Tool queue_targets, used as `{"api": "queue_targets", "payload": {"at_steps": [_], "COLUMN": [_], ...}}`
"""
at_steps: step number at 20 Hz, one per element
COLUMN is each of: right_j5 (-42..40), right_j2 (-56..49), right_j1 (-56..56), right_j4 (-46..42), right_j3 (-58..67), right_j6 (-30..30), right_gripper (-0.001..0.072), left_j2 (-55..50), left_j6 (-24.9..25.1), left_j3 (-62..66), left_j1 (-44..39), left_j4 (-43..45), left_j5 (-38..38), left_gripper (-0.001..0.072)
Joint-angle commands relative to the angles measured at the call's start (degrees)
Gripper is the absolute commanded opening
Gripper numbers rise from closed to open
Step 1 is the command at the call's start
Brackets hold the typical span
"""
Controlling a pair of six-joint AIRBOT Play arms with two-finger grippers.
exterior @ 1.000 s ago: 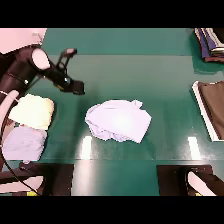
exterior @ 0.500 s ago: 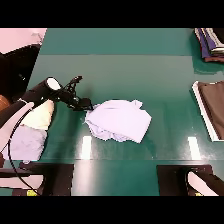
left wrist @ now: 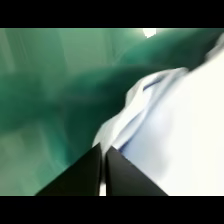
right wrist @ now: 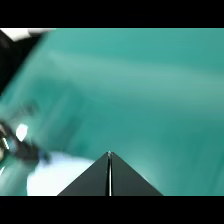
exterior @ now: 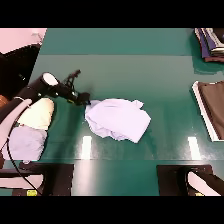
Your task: Fold the shirts.
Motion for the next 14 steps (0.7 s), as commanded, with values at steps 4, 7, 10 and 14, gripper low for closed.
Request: {"api": "queue_targets", "payload": {"at_steps": [4,7,10,14], "right_j5": [-1.09,-13.4,-20.83,-23.89], "right_j2": [-0.9,-1.4,-6.34,-16.2], "right_j1": [2.14,5.46,10.25,17.73], "right_j4": [-2.32,-1.62,2.38,13.22], "right_j3": [-27.74,-45.2,-53.72,-53.22], "right_j6": [2.6,2.6,1.7,-5.38], "right_gripper": [0.002,0.0404,0.0404,0.0404], "left_j2": [7.1,7.67,7.5,7.5], "left_j6": [-0.35,-0.37,-0.37,-0.35], "left_j3": [13.84,14.45,14.43,14.4], "left_j1": [3.96,3.96,3.96,3.96], "left_j4": [4.85,4.98,5.35,5.4], "left_j5": [-0.92,-1.77,-2.6,-2.6], "left_gripper": [0.0025,0.0024,0.0025,0.0025]}}
